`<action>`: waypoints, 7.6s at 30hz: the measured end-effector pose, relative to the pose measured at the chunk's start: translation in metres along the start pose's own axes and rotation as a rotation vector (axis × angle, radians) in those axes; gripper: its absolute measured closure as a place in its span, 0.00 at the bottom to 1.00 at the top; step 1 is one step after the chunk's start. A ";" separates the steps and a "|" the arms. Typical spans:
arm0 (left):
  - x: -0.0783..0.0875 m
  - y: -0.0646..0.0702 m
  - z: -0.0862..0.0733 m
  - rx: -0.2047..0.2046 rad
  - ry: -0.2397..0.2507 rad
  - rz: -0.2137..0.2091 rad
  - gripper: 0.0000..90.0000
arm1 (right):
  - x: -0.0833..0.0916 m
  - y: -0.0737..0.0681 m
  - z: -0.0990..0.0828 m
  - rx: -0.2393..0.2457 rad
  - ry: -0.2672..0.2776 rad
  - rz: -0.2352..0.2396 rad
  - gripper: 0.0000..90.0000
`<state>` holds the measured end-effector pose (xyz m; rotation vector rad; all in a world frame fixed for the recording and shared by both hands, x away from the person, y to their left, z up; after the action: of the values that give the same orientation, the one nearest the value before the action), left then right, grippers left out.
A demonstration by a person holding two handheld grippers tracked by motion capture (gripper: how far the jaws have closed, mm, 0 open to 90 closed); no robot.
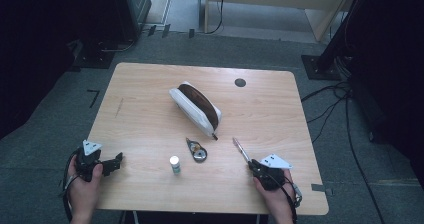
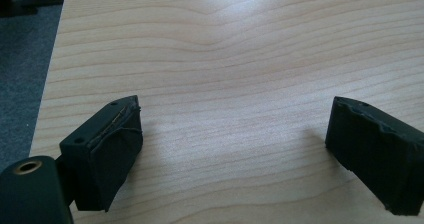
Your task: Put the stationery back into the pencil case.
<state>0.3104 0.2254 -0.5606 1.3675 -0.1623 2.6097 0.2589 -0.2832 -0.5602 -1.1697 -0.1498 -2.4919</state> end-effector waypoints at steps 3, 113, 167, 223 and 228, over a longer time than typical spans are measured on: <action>0.000 0.000 0.000 0.000 0.000 0.000 0.09 | -0.005 0.003 0.005 -0.043 0.009 -0.023 0.90; 0.000 0.001 0.000 -0.012 -0.002 -0.007 0.09 | -0.020 -0.061 0.208 0.129 0.127 0.184 0.90; 0.000 0.001 0.000 -0.016 -0.001 -0.010 0.09 | -0.088 -0.071 0.194 0.164 -0.027 0.177 0.90; 0.000 0.001 0.000 -0.017 -0.003 -0.010 0.09 | 0.008 -0.072 0.153 0.159 0.108 0.236 0.81; 0.000 0.001 0.000 -0.018 -0.003 -0.010 0.09 | 0.007 -0.081 0.138 0.169 0.096 0.248 0.80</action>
<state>0.3103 0.2241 -0.5605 1.3629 -0.1778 2.5917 0.3234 -0.1750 -0.4602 -0.9375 -0.1748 -2.2636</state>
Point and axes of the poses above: each handheld gripper's, and its own axes: x roughly backward along the jaws, z roughly out of its top, y roughly to its right, the point moved 6 cm from there along -x, roughly forward along the jaws, and after that the axes turned 10 degrees about -y, right-handed, at the moved point
